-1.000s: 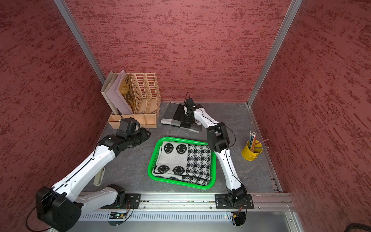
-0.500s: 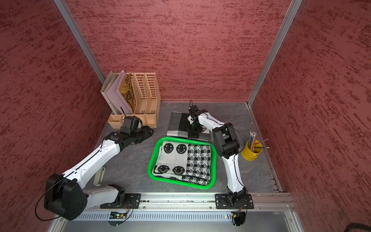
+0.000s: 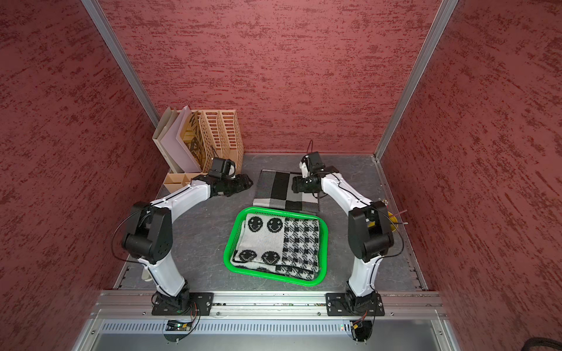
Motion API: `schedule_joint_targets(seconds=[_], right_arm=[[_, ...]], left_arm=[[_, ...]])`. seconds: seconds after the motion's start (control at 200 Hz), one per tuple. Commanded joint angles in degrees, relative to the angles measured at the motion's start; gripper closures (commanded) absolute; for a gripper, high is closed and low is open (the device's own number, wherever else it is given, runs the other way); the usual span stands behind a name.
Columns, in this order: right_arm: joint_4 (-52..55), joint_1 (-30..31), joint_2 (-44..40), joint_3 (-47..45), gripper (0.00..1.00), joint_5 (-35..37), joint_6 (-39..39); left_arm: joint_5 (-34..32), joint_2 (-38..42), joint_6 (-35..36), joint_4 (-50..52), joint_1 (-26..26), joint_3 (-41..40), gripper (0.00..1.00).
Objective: Put the folded scarf in the basket
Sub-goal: Move the scarf to the center of the board, then pick up the scarf at the center of the board.
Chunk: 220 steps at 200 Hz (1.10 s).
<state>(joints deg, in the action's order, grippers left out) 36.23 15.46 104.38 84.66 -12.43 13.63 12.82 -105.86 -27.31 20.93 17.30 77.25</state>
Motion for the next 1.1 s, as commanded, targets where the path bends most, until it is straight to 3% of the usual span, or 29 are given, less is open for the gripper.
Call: schedule_joint_targets(seconds=[0.0,0.17,0.255,0.431,0.661,0.791,0.927,1.097], right_arm=[[-3.57,-6.19,2.23,-1.15,0.28,-1.68,7.51],[-4.89,-11.75,6.48,-2.04,0.25,-4.75,11.36],[-5.29,-12.63,8.5,-1.73,0.22,-4.77,11.69],[-5.35,-12.91,13.28,-0.41,0.19,-5.35,11.6],[-7.06,-12.59,15.98,-1.43,0.19,-7.94,11.82],[-6.39,-10.94,17.11,-0.8,0.21,-8.53,11.25],[-6.65,-9.78,17.97,-0.31,0.26,-9.11,12.08],[-6.41,-8.7,18.48,0.28,0.32,-8.92,12.52]], left_arm=[[0.45,-5.95,5.92,0.27,1.35,6.48,0.18],[-1.4,-15.78,7.27,2.96,3.48,15.99,0.15],[-4.58,-20.21,8.14,5.52,4.32,20.6,0.14],[-4.14,-25.84,7.21,6.33,4.41,25.1,0.14],[-4.73,-27.45,7.1,6.42,4.67,24.41,0.15],[-1.5,-27.37,6.6,6.15,4.68,23.84,0.17],[0.76,-26.23,4.53,7.33,5.11,22.78,0.18],[-1.36,-24.77,2.66,11.69,5.33,22.16,0.19]])
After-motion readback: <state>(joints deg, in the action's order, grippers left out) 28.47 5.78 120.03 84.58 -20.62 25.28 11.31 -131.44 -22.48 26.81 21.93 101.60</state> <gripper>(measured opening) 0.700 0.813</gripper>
